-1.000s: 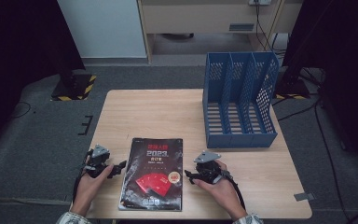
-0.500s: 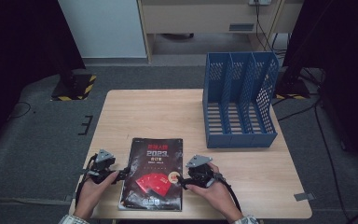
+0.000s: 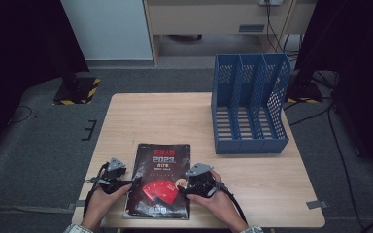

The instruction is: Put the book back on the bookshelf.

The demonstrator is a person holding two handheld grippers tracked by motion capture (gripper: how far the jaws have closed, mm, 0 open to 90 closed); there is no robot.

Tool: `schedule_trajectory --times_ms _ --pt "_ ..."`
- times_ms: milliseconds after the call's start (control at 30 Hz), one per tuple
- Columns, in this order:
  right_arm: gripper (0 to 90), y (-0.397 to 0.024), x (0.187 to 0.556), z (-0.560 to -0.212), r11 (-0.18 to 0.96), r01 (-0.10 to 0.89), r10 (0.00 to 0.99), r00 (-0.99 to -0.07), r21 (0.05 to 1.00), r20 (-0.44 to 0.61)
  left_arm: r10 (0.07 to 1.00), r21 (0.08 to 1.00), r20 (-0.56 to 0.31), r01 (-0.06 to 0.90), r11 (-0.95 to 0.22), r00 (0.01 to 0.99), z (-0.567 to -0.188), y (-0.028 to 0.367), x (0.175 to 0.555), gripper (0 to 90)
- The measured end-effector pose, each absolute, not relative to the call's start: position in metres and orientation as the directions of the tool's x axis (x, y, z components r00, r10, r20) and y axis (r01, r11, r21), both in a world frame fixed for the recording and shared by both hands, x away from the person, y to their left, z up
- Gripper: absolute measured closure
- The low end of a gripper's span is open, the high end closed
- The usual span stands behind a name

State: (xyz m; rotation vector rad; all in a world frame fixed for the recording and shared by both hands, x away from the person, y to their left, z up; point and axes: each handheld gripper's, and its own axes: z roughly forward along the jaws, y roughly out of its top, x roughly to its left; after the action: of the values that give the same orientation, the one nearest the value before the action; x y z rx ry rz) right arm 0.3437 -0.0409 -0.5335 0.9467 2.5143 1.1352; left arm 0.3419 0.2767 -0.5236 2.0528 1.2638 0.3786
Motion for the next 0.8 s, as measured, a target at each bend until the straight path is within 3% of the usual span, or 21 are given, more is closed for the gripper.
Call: schedule_trajectory --times_ms 500,800 --pt "20.6 -0.0336 0.3414 -0.5369 0.483 0.459 0.632 -0.772 0.746 0.066 0.859 0.686 -0.115 0.665 -0.295 0.500 -0.5250 0.2714 0.3431 26.4" --pt "20.5 -0.0332 0.3414 -0.5369 0.486 0.457 0.629 -0.775 0.745 0.065 0.852 0.689 -0.181 0.681 -0.246 0.491 -0.5242 0.2698 0.3454 31.7"
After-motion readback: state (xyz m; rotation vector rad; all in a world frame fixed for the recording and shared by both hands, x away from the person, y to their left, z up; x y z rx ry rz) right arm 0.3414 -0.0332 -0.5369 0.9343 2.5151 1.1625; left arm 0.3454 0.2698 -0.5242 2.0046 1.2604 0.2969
